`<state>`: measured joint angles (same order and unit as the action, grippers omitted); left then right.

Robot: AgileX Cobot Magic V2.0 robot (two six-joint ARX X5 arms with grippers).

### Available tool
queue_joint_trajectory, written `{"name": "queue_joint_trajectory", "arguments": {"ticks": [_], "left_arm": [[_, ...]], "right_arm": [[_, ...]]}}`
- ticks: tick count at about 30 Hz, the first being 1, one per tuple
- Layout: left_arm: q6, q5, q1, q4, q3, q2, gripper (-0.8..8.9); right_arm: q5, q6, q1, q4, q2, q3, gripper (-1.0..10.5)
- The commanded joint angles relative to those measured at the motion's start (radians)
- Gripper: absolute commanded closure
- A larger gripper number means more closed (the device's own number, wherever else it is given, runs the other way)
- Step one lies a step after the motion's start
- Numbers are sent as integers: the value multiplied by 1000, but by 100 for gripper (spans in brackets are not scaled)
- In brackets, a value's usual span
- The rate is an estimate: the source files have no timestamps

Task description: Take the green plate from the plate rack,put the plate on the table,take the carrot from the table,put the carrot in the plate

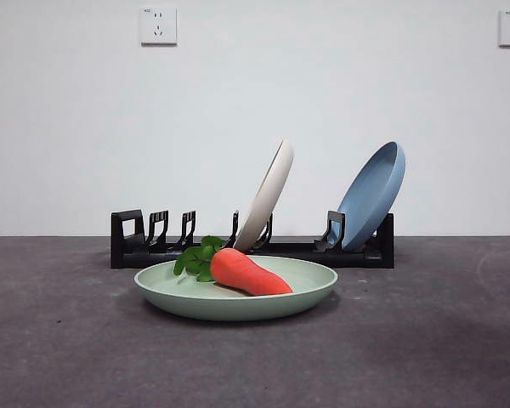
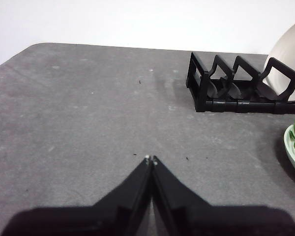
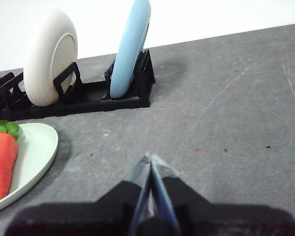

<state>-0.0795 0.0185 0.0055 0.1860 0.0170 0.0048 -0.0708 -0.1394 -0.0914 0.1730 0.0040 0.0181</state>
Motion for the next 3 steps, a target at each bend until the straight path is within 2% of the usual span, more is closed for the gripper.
{"name": "queue_joint_trajectory", "arguments": {"ticks": [1, 3], "left_arm": [[-6, 2, 3, -5, -13, -3, 817], [-6, 2, 3, -5, -13, -3, 817]], "right_arm": [[2, -9, 0, 7, -3, -13, 946], [2, -9, 0, 7, -3, -13, 946]]}}
